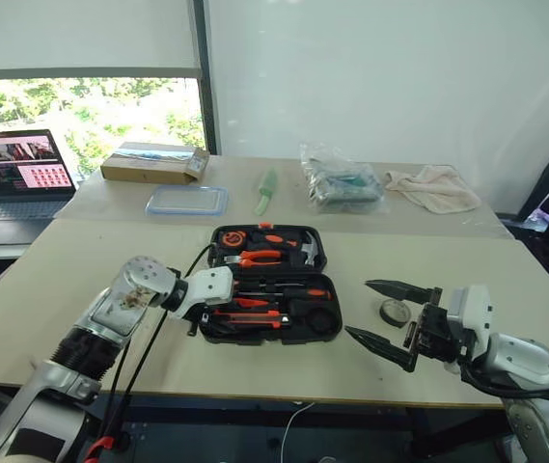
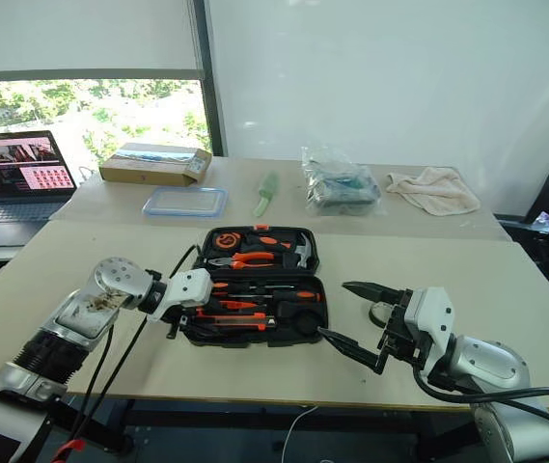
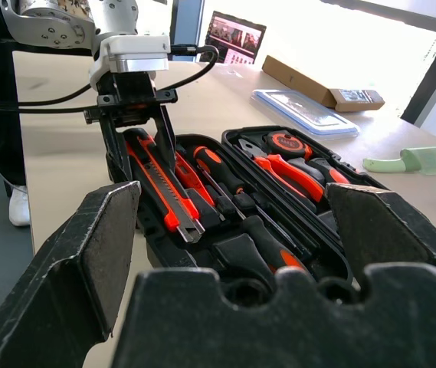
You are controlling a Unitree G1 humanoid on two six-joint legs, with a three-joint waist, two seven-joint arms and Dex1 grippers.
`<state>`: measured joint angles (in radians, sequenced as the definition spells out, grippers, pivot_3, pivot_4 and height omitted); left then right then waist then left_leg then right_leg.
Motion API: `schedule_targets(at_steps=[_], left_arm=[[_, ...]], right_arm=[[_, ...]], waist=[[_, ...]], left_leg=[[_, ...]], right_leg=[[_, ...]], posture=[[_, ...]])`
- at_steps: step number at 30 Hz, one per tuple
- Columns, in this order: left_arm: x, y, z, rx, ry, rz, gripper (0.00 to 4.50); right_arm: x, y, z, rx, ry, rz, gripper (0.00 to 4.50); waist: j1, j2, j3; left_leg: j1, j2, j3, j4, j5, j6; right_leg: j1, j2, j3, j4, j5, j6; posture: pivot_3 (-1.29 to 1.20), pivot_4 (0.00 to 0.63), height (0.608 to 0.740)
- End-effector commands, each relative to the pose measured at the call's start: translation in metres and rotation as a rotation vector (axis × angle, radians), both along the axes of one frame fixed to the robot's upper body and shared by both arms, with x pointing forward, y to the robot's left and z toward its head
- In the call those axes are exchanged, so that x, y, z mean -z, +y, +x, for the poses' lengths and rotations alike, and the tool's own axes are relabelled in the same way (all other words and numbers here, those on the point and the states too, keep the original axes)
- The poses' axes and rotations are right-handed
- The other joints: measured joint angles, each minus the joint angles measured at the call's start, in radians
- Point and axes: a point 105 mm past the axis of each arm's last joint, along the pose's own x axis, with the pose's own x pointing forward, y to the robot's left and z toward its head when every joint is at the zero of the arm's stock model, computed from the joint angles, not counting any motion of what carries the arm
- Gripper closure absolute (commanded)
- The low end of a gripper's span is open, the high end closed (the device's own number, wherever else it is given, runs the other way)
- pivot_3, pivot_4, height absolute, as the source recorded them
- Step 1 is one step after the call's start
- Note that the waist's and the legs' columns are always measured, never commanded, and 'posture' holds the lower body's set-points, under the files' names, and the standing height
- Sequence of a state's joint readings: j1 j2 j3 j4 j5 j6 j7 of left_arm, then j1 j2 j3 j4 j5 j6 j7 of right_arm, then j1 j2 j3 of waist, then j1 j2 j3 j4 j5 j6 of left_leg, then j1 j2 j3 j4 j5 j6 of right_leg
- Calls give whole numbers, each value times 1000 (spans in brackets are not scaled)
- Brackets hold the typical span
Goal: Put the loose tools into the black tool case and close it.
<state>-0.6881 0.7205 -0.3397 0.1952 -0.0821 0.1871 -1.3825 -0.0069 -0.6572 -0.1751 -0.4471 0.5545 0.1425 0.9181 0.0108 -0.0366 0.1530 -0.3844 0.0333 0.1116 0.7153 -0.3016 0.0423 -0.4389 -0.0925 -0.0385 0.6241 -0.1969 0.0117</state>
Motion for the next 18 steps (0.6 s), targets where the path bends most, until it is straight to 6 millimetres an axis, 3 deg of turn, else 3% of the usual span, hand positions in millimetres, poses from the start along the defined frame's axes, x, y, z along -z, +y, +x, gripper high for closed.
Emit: schedule_targets(at_steps=[1, 5, 10, 16, 18], left_arm=[[5, -3, -2, 5, 14, -24, 2771], [9, -12, 0, 12, 20, -38, 2771], [18, -9, 3, -18, 32, 8, 2771], [25, -13, -7, 11, 100, 10, 2771], [26, -17, -6, 10, 86, -5, 1736]], right_arm=[[-9, 0, 0, -6, -43, 6, 0], [-9, 2, 1, -15, -40, 5, 0], [-9, 2, 1, -19, -37, 5, 0], [-8, 2, 0, -19, -34, 5, 0], [-7, 3, -1, -21, -32, 6, 0]], waist=[[0, 0, 0], [0, 0, 0], [0, 0, 0], [0, 0, 0], [0, 0, 0]], left_leg=[[0, 0, 0, 0, 0, 0], [0, 0, 0, 0, 0, 0], [0, 0, 0, 0, 0, 0], [1, 0, 0, 0, 0, 0], [1, 0, 0, 0, 0, 0]], right_leg=[[0, 0, 0, 0, 0, 0], [0, 0, 0, 0, 0, 0], [0, 0, 0, 0, 0, 0], [1, 0, 0, 0, 0, 0], [1, 0, 0, 0, 0, 0]], posture=[[0, 150, 740], [0, 150, 740], [0, 150, 740], [0, 150, 740], [0, 150, 740]])
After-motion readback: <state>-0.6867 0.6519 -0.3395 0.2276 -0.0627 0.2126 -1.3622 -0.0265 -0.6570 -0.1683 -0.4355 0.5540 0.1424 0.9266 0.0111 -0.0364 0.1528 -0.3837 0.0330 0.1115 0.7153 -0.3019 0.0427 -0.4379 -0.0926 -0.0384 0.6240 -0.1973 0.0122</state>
